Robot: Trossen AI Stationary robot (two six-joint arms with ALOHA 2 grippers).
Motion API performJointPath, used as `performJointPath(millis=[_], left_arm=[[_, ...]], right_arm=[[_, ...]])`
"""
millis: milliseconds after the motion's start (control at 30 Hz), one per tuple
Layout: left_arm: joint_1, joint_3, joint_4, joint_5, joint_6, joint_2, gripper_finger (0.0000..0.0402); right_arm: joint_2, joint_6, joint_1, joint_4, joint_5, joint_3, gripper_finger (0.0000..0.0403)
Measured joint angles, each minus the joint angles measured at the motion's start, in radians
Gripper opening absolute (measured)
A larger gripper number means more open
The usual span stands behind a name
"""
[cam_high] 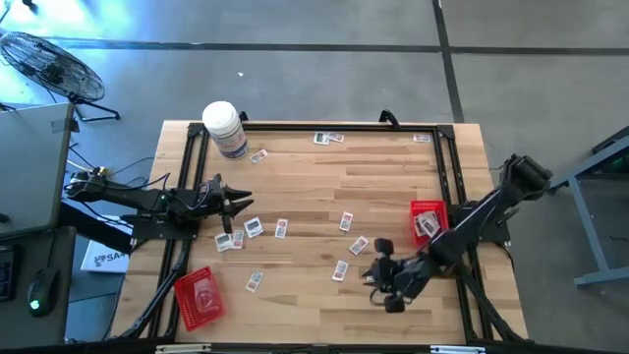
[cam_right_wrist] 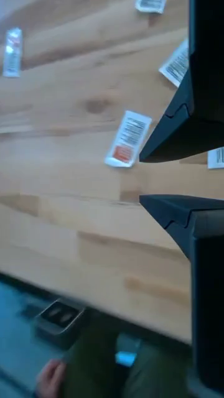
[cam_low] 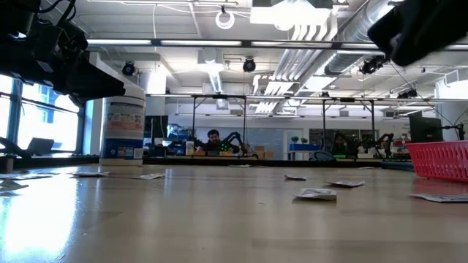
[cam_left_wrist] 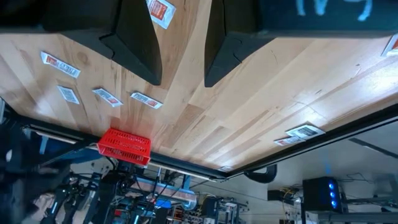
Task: Pick & Place First Aid Supplies
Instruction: Put the ointment pack into the left red bin
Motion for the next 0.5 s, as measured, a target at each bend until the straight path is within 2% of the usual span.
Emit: performJointPath(millis=[233, 500], left_arm=[[0.000, 0.000, 0.000, 0.000, 0.000, 0.000, 0.0119], [0.000, 0.000, 0.000, 0.000, 0.000, 0.000, 0.0119]], right_arm=[[0.147, 0.069, 0.005, -0.019, -0.024, 0.000, 0.0087], [0.166, 0.081, 0.004, -0.116, -0.018, 0.000, 0.0091]])
